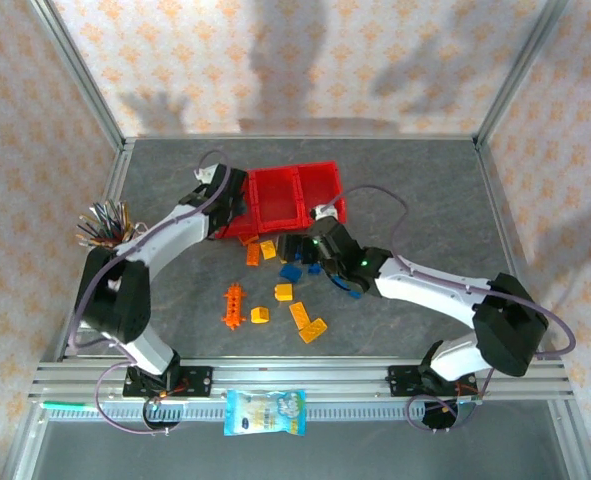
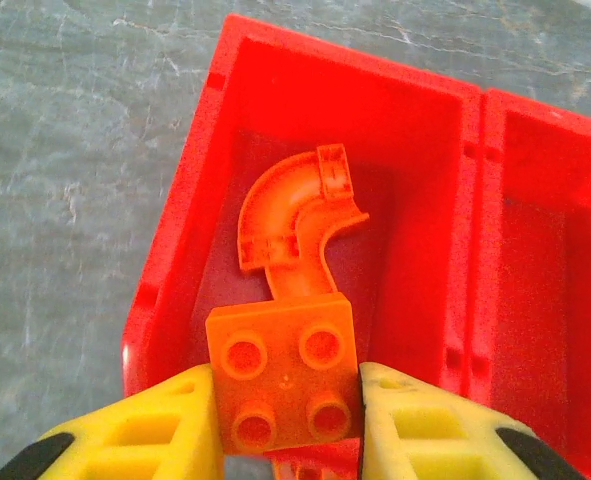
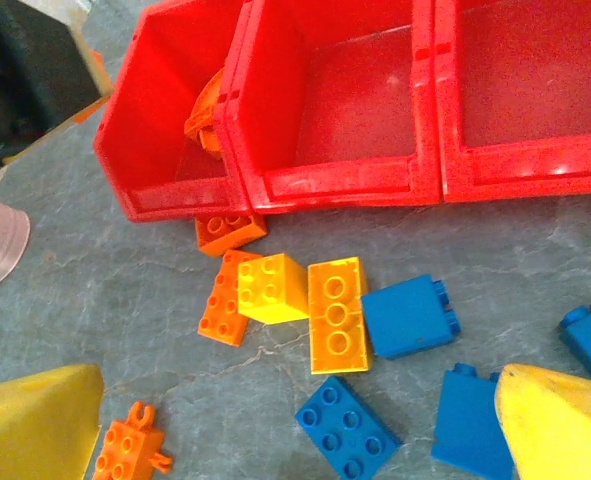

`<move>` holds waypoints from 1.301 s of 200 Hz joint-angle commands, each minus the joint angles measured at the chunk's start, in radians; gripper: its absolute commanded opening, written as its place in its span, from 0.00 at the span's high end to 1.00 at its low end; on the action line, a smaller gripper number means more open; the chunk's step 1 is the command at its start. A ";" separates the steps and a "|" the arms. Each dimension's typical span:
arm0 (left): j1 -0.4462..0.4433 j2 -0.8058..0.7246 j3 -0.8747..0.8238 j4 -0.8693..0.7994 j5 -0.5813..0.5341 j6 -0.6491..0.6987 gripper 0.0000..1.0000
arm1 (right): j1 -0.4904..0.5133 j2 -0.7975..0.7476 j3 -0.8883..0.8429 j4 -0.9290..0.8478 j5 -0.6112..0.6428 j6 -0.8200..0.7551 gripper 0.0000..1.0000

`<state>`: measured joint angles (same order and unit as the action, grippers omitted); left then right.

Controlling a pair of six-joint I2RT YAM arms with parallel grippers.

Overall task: Sort the legos into containers by color
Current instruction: Place the lego in the container, then pick up the lego from the middle-left of the table.

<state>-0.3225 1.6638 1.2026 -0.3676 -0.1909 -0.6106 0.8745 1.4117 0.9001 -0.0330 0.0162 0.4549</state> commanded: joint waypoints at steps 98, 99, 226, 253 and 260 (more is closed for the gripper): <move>0.034 0.111 0.160 0.008 0.013 0.138 0.48 | -0.006 -0.068 0.088 -0.117 0.056 -0.090 0.00; 0.034 0.107 0.158 0.008 0.015 0.138 0.48 | -0.005 -0.069 0.088 -0.117 0.056 -0.090 0.00; -0.075 -0.357 -0.241 -0.099 0.099 0.073 0.29 | 0.072 -0.079 -0.001 -0.120 -0.026 -0.065 0.00; -0.131 -0.451 -0.333 -0.165 0.080 -0.012 0.29 | 0.112 -0.070 -0.048 -0.084 -0.042 -0.046 0.00; -0.146 -0.472 -0.356 -0.183 0.079 -0.035 0.29 | 0.116 -0.064 -0.061 -0.069 -0.056 -0.039 0.00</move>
<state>-0.4274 1.2625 0.9073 -0.4503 -0.1040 -0.5533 0.9672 1.3540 0.8848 -0.1310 -0.0177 0.3893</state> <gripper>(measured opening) 0.709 0.996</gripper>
